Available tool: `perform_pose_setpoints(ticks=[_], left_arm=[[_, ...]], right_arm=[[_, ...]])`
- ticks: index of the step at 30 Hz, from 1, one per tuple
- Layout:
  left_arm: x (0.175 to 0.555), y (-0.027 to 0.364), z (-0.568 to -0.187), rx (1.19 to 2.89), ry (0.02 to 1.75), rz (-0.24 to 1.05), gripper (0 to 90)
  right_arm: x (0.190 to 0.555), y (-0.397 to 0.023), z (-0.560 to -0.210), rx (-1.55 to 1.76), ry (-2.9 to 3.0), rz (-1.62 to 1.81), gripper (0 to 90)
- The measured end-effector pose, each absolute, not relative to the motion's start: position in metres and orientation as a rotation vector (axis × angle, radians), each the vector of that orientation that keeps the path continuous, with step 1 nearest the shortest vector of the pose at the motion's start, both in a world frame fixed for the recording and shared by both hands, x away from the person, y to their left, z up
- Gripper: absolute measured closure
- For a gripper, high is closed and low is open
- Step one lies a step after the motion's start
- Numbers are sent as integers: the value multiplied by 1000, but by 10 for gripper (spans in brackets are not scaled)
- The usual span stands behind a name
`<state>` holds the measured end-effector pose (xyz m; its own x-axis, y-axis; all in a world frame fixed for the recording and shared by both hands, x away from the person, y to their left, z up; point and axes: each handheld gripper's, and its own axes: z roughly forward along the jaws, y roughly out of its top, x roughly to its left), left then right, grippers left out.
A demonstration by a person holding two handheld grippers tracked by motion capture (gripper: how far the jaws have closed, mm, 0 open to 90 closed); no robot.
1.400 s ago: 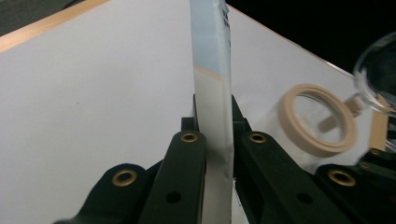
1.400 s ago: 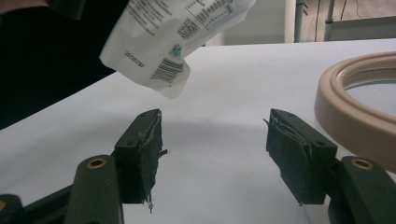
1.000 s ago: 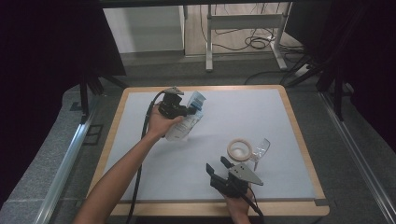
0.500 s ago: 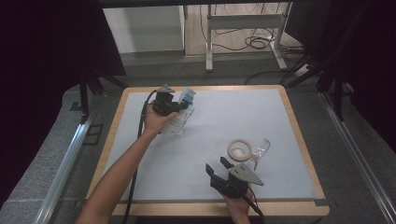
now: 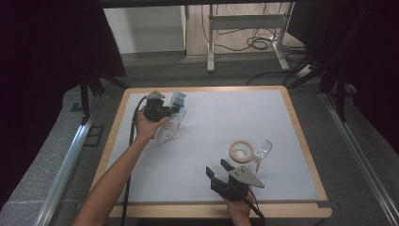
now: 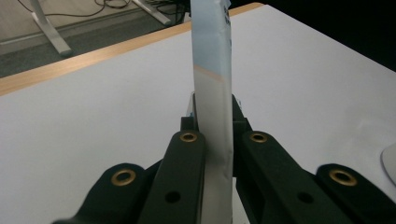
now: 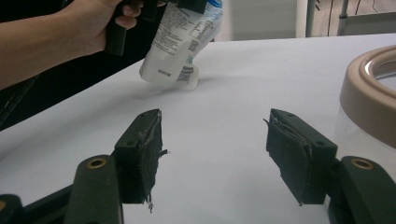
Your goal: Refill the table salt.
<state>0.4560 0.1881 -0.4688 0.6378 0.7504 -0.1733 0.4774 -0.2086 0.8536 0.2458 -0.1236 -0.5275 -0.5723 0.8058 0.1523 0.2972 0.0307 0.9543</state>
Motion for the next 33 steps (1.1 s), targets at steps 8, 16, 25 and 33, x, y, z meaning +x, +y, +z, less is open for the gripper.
perform_pose_setpoints(ticks=[8, 16, 25, 33], left_arm=[[434, 206, -469, 1855, 958, 353, 891], [413, 224, -472, 1843, 967, 357, 887], [392, 236, -478, 1819, 957, 363, 887], [386, 239, -480, 1802, 967, 363, 882]], right_arm=[[244, -124, -528, 1116, 1887, 1563, 368], [243, -124, -527, 1108, 1885, 1566, 369], [241, -121, -527, 1103, 1891, 1567, 368], [240, -121, -526, 1102, 1888, 1573, 368]])
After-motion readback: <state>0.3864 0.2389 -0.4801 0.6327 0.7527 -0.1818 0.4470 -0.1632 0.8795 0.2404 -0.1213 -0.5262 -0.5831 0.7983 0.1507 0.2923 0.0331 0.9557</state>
